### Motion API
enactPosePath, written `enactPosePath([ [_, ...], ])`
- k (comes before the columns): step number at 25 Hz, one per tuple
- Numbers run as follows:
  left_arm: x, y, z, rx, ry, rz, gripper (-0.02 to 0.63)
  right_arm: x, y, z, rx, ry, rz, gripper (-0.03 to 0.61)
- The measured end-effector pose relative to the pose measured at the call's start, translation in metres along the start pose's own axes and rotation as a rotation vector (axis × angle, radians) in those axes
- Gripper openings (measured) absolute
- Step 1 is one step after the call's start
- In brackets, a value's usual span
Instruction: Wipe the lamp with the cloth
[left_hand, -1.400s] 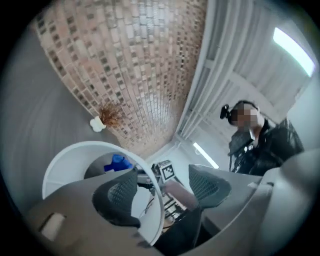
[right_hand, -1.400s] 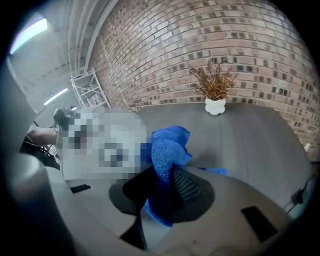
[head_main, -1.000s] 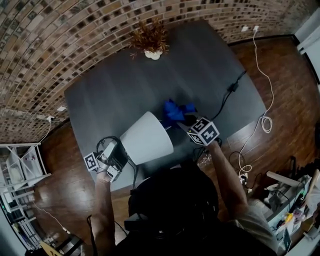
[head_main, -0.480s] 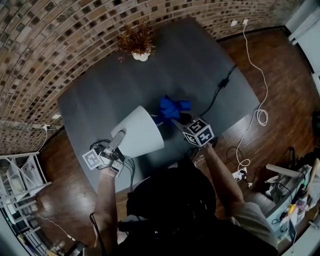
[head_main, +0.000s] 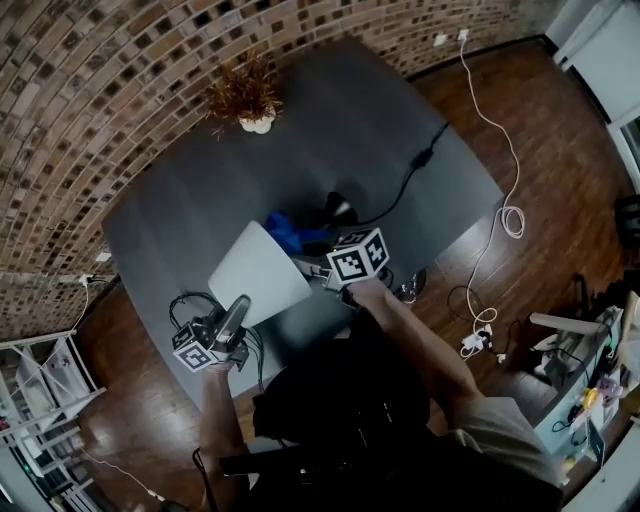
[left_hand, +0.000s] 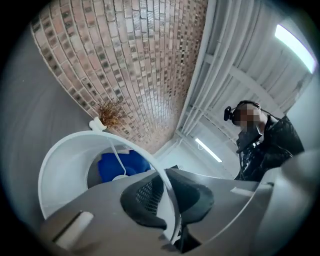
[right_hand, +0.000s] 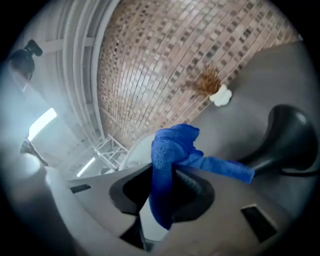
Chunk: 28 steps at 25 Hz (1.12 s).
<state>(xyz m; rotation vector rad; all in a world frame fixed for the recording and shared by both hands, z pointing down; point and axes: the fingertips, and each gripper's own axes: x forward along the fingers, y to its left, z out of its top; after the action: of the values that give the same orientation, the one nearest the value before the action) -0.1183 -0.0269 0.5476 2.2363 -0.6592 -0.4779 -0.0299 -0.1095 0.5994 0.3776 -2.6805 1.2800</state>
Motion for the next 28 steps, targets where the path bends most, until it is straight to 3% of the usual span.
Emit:
enactPosePath([
  [1,-0.001,-0.001,-0.003,0.007,0.001,0.010,0.014,0.009,-0.002,-0.011,-0.032,0.047,-0.022,0.095],
  [4,0.003,-0.007,-0.012,0.022,0.029,0.011,0.012,-0.005,-0.035,-0.020,-0.189,0.139,-0.220,0.095],
  [9,0.021,-0.014,-0.023,0.082,0.104,-0.001,0.012,-0.054,-0.057,0.010,-0.459,0.213,-0.517,0.095],
  [12,0.018,-0.015,-0.025,0.093,0.105,0.000,0.011,-0.042,-0.045,0.015,-0.551,0.234,-0.505,0.095],
  [14,0.017,-0.016,-0.027,0.099,0.103,0.004,0.011,-0.034,-0.055,0.004,-0.577,0.286,-0.503,0.095],
  [16,0.017,-0.017,-0.028,0.105,0.105,0.012,0.011,-0.049,-0.085,0.002,-0.587,0.307,-0.580,0.096],
  [18,0.019,-0.018,-0.030,0.110,0.107,0.016,0.011,-0.078,-0.114,0.011,-0.603,0.300,-0.658,0.095],
  [21,0.021,-0.018,-0.031,0.116,0.108,0.018,0.011,-0.115,-0.133,0.031,-0.635,0.259,-0.707,0.097],
  [25,0.021,-0.020,-0.032,0.136,0.117,0.017,0.011,-0.176,-0.159,0.069,-0.567,0.186,-0.926,0.095],
  [26,0.021,-0.021,-0.034,0.145,0.123,0.014,0.011,-0.180,-0.154,0.075,-0.534,0.149,-0.908,0.095],
  [28,0.022,-0.024,-0.038,0.176,0.140,0.009,0.011,-0.161,-0.121,0.079,-0.490,0.097,-0.750,0.095],
])
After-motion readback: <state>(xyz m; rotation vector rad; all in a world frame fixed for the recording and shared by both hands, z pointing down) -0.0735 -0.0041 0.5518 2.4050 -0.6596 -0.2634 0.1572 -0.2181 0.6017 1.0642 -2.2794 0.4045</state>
